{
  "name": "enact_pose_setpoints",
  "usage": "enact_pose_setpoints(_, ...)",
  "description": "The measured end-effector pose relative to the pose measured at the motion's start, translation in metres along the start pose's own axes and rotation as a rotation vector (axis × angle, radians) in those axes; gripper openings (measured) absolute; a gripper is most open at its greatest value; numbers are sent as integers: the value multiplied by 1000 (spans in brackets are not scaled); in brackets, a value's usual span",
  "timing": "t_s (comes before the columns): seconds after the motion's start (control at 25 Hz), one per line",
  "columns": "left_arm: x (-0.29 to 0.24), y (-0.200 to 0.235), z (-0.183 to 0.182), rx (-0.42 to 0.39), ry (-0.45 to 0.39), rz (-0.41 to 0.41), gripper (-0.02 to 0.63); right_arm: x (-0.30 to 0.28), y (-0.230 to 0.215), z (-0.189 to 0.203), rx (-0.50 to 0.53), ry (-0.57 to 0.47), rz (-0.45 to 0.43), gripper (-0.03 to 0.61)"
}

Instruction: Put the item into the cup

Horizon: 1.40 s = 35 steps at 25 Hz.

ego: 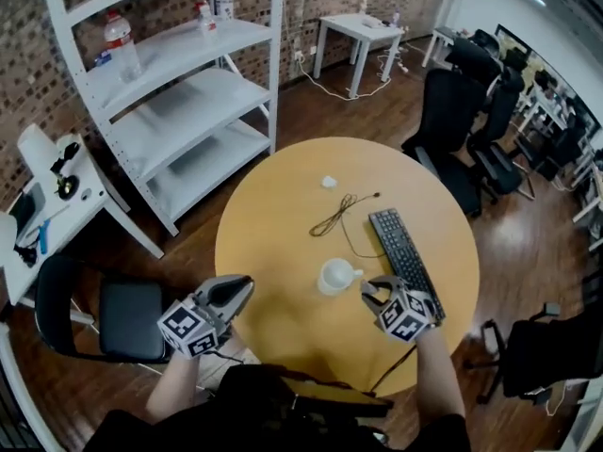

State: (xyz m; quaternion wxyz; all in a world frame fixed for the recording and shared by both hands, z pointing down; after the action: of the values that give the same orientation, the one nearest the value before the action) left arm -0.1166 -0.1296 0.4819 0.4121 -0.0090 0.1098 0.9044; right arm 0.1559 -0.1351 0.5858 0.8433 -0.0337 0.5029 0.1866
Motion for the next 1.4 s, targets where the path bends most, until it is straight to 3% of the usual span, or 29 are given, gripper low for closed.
enact_pose_setpoints(0.2,13,22,2,28,-27,-43,35,-33,-20,-29,80,119,-108,133)
enact_pose_setpoints(0.44,30,34,6,43,-38,-87,35,-50,-37,-32,91,218,-140,133)
enact_pose_setpoints(0.68,41,38,11,69,-42,-112,35,-57,-41,-44,7,181,-223,140)
enact_pose_setpoints(0.76,44,41,13,71,-38,-118,35,-60,-39,-45,-23,168,-247,182)
enact_pose_setpoints(0.92,48,46,18,74,-29,-126,35,-64,-35,-44,-11,176,-245,181)
enact_pose_setpoints(1.24,27,37,13,56,-32,-57,35,-32,-24,-39,-111,47,-202,181)
enact_pose_setpoints(1.4,9,28,8,64,-38,-10,35,12,-19,-23,-257,-171,-117,172)
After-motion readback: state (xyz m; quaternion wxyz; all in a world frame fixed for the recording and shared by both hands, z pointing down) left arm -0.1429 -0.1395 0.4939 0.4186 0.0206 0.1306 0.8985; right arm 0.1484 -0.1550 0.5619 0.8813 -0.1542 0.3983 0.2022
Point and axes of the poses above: the fingertips, and each gripper's own axes: x backward along the fingers, y to its left, z out of its underside, the point moved 1 cm from there along x, backward along the fingers, and after that the axes turned 14 degrees about -z, right-handed, at the moved point
